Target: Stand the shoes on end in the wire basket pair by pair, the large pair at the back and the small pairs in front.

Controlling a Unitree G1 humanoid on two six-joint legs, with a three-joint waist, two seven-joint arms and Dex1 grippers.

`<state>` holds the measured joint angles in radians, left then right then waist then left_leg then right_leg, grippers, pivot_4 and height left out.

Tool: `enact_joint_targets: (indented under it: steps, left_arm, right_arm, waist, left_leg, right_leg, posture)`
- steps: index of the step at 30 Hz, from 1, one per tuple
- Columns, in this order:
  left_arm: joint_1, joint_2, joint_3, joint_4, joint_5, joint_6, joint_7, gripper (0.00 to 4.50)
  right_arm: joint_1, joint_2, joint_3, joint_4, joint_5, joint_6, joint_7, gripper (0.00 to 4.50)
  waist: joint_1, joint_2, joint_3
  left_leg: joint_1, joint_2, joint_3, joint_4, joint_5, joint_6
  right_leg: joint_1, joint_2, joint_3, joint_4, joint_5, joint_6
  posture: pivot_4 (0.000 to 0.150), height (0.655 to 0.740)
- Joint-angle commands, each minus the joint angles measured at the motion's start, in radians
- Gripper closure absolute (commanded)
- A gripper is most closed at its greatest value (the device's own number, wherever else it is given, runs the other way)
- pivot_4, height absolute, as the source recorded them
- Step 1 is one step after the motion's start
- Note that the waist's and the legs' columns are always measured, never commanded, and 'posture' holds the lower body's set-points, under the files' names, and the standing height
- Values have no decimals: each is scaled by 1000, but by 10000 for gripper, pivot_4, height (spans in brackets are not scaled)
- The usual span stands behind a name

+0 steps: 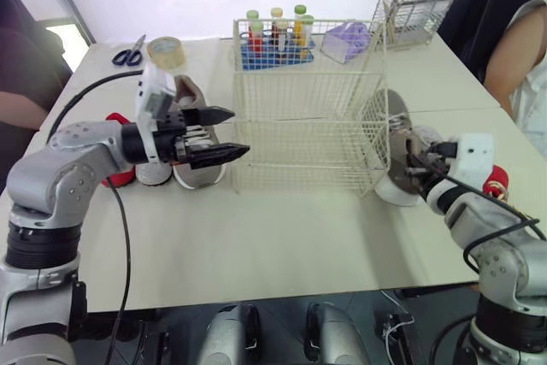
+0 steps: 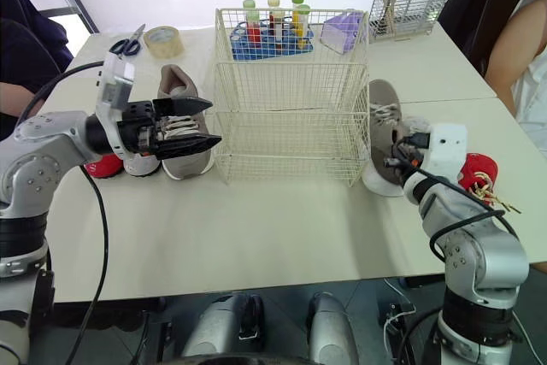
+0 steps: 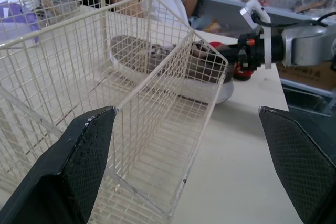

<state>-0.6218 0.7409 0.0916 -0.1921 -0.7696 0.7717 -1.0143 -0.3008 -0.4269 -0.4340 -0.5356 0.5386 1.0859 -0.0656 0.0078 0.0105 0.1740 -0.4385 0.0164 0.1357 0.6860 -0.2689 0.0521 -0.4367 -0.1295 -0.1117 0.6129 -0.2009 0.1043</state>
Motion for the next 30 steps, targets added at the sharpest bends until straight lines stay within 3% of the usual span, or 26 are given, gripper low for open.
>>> enact_joint_targets:
  steps: [1, 8, 14, 19, 25, 30]
  left_arm:
    - [-45, -7, -6, 14, 18, -36, -24, 0]
    - [-114, -51, -4, 83, 19, -39, -24, 0]
    - [-249, -45, 75, 224, -85, 76, -42, 0]
    - [-380, 8, 89, 396, -119, 192, -113, 0]
    - [-476, 69, 54, 542, -45, 202, -187, 0]
    - [-540, 73, 47, 619, -21, 219, -230, 0]
  right_arm:
    - [-143, -17, -97, -98, 24, 15, -53, 42901]
    - [-382, -127, -127, -80, 49, 20, -14, 42901]
    - [-432, -442, -100, -19, 169, -119, 443, 42901]
    - [-401, -658, 12, 76, 97, -403, 829, 42901]
    - [-459, -717, 148, 187, -8, -698, 1059, 42901]
    - [-540, -703, 231, 242, -47, -823, 1163, 42901]
  waist:
    - [-1, 0, 0]
    - [-1, 0, 0]
    - [-4, 1, 1]
    - [-16, 0, 1]
    - [-21, -2, 2]
    - [-20, -3, 3]
  left_leg:
    - [-1, 0, 0, 0, 0, 0]
    - [-2, 0, 0, 0, 1, 0]
    - [-4, 0, 0, -1, 1, 0]
    - [-3, 0, 0, -1, 1, 0]
    - [-3, 0, 0, 0, 1, 0]
    - [-3, 0, 1, 0, 1, 0]
  right_leg:
    - [-1, 0, 0, 0, 0, 0]
    - [-3, 1, 0, 0, 0, 0]
    - [-4, 1, 0, 0, 0, 1]
    - [-2, 2, 0, -1, -1, 1]
    - [-2, 1, 0, 0, -1, 2]
    - [-3, 1, 0, 0, -1, 2]
  posture:
    - [1500, 7400]
    - [1500, 7400]
    - [1500, 7400]
    - [1500, 7400]
    - [1500, 7400]
    - [1500, 7400]
